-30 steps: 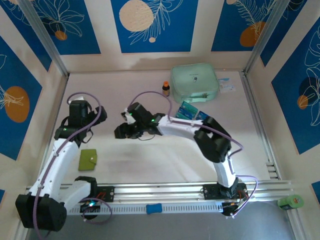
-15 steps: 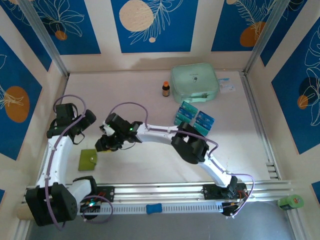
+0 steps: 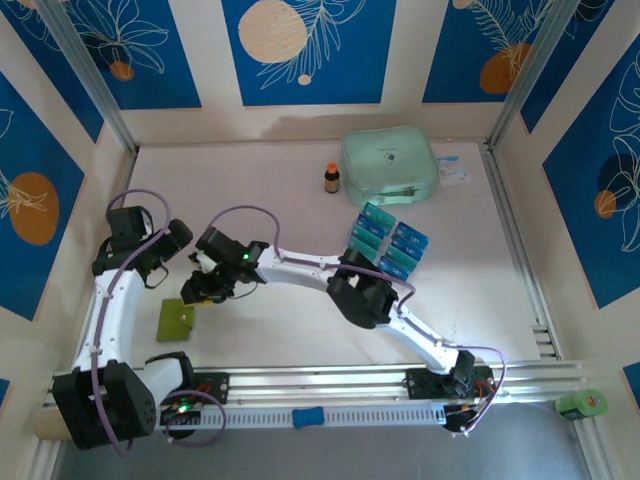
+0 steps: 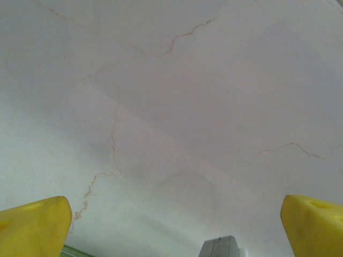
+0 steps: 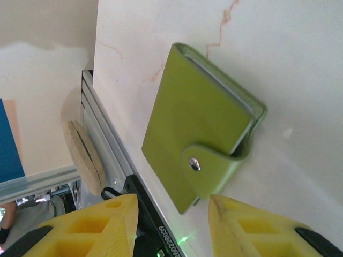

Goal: Put the credit cards into the card holder

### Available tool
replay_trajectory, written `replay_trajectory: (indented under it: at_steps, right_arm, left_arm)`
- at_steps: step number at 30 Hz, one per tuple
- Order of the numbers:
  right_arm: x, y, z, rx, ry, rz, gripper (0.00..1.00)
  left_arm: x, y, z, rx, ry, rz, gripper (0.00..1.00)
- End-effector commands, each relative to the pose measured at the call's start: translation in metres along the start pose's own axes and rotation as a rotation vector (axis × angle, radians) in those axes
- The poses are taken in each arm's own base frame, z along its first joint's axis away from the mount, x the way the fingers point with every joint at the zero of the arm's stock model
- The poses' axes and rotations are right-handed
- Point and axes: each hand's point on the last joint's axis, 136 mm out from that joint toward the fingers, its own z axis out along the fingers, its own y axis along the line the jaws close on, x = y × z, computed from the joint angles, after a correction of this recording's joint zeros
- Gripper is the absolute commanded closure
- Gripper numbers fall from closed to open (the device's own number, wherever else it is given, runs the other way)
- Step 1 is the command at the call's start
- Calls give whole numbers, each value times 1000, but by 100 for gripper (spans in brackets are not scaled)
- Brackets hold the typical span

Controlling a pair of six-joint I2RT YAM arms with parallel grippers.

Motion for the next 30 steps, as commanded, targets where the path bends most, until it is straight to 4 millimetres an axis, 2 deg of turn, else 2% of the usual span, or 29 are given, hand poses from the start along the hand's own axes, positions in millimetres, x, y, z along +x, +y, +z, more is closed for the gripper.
replay_trajectory:
  at_steps: [1,13,30]
  right_arm:
    - [0,-11,6,42,27,20,60]
    - [-8,-27,18,68,28,53,58]
    - [-17,-22,31,39,36,54,58]
  left_arm:
    - [-10,0,-9,5,-37,14,0]
    - [-20,5,-18,-13,-85,7,0]
    - [-20,3,-14,14,-87,-19,0]
